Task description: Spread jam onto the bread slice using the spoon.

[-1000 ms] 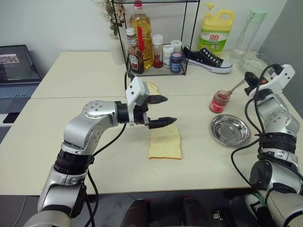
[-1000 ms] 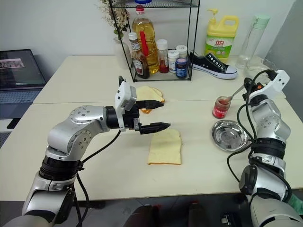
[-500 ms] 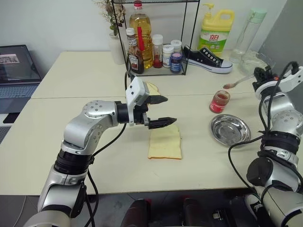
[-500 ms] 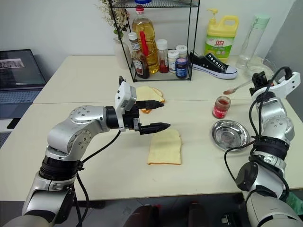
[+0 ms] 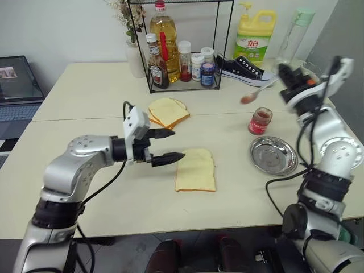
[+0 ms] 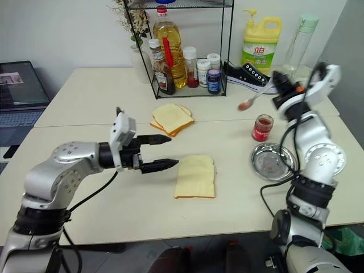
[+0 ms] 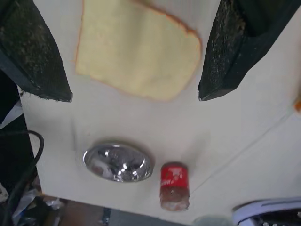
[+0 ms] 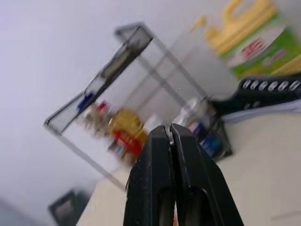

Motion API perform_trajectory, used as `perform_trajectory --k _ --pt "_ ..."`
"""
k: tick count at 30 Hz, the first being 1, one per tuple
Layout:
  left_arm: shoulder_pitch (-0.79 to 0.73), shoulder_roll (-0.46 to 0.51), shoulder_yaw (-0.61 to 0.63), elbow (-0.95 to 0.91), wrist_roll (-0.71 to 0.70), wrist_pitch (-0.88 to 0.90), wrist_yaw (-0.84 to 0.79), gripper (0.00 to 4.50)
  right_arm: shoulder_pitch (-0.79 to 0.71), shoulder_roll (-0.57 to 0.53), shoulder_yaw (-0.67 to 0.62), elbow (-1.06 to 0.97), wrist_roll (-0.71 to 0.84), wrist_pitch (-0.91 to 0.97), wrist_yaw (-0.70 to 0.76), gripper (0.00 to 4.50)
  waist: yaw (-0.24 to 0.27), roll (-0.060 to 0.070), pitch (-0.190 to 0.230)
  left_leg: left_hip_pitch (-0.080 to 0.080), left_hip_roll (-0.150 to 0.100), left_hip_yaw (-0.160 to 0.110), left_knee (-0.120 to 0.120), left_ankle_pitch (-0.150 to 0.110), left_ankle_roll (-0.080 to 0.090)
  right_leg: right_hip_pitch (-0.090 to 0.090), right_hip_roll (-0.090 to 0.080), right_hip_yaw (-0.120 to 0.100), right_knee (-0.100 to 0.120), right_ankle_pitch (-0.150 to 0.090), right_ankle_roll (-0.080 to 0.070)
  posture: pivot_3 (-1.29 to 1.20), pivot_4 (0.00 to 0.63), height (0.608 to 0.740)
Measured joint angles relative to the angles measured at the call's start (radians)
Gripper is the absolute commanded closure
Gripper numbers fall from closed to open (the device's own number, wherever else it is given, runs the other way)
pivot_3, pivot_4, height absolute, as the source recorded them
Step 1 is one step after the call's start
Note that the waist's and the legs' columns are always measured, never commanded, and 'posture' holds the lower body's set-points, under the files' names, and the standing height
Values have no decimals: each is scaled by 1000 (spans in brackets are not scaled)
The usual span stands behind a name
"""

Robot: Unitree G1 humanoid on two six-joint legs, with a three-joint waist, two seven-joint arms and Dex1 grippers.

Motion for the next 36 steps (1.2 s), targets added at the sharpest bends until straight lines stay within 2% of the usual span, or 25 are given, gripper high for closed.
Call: perform_trajectory --k 4,6,11,18,22,30,36 --pt "135 47 68 -53 -19 7 0 0 45 36 110 -87 2 22 8 4479 4 0 0 -1 0 0 0 0 0 -1 0 0 -1 0 0 0 150 740" --pt "254 62 125 -127 -49 28 12 0 98 33 182 -138 -22 23 42 4479 5 0 0 -1 -1 0 0 0 0 0 -3 0 -2 0 0 0 150 740" --pt "384 31 155 -225 -65 33 82 0 197 2 355 -190 -118 17 159 4479 8 -1 1 -1 -1 -1 1 0 0 0 -3 -1 -1 1 -1 0 150 740" --pt "471 10 163 -290 -68 15 142 0 244 -103 600 -234 -391 -150 371 4479 5 -1 0 -1 0 -1 1 0 0 -1 -1 -1 -1 1 -2 0 150 740" --pt "502 7 162 -291 -68 11 159 0 264 -142 697 -226 -545 -286 477 4479 6 -1 0 -1 0 -1 1 0 0 -1 -1 -2 -1 1 -2 0 150 740" --pt "501 5 162 -292 -68 -8 182 0 285 -146 760 -129 -721 -492 608 4479 7 -1 0 -1 0 -1 1 0 0 0 -1 -1 -1 1 -2 0 150 740" --pt "501 5 160 -307 -68 -9 195 0 315 -135 786 -79 -774 -573 670 4479 6 -1 0 0 0 -2 1 0 0 0 -1 -1 -1 1 -2 0 150 740"
